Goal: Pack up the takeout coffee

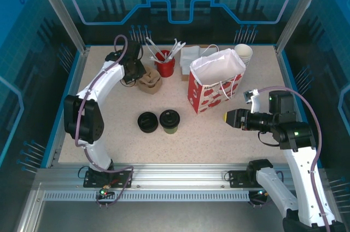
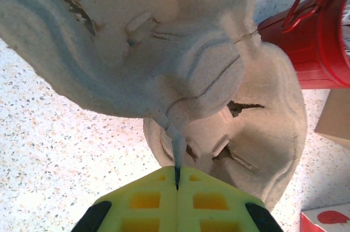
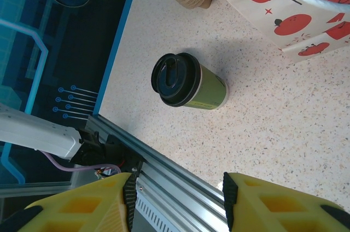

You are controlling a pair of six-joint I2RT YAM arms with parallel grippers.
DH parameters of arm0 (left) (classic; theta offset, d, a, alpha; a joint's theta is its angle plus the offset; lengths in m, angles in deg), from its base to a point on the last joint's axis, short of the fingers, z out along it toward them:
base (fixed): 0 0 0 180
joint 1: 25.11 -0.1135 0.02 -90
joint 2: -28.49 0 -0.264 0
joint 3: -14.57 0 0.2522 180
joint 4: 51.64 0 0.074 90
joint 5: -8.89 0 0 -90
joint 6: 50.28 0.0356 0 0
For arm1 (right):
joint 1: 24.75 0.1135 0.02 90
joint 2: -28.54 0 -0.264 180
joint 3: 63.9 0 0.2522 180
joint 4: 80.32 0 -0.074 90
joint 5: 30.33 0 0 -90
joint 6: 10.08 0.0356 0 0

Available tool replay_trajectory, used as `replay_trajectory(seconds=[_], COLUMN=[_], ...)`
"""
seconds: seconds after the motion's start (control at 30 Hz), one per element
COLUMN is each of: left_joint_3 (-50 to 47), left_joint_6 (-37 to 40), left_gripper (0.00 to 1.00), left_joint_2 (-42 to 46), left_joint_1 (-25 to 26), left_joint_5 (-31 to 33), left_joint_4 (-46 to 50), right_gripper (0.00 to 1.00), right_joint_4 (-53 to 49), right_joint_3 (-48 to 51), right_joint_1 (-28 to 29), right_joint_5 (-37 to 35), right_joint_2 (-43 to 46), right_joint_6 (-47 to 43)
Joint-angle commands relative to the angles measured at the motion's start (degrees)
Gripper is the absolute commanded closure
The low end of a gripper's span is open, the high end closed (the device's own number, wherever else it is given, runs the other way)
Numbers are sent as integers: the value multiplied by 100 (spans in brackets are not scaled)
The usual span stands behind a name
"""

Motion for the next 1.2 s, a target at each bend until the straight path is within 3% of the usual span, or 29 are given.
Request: replay_trajectory(seconds=[0.0, 0.4, 0.67, 0.97, 1.17], left_joint_3=[-161, -338, -428, -559, -803], left_joint_6=[48, 425, 1230, 2021, 2114], left_gripper=[100, 100, 100, 100, 100], left_joint_2=[372, 2095, 3456, 4109, 4201], left_joint_1=[-56, -56, 264, 1503, 1836], left_joint_5=[-134, -95, -846, -1775, -2388], left_joint_4=[-61, 413, 534, 183, -313], right_gripper=[52, 52, 50, 50, 51], right_joint_4=[159, 620, 1309, 1343, 1073], right_joint_3=[-179, -734, -1593, -2921, -3532], right_joint_1=[-108, -109, -45, 1161, 1694], right_joint_5=[156, 571, 1275, 898, 825], right_joint_2=[-9, -196, -943, -2265, -2776], right_joint_6=[70, 163, 352, 140, -135])
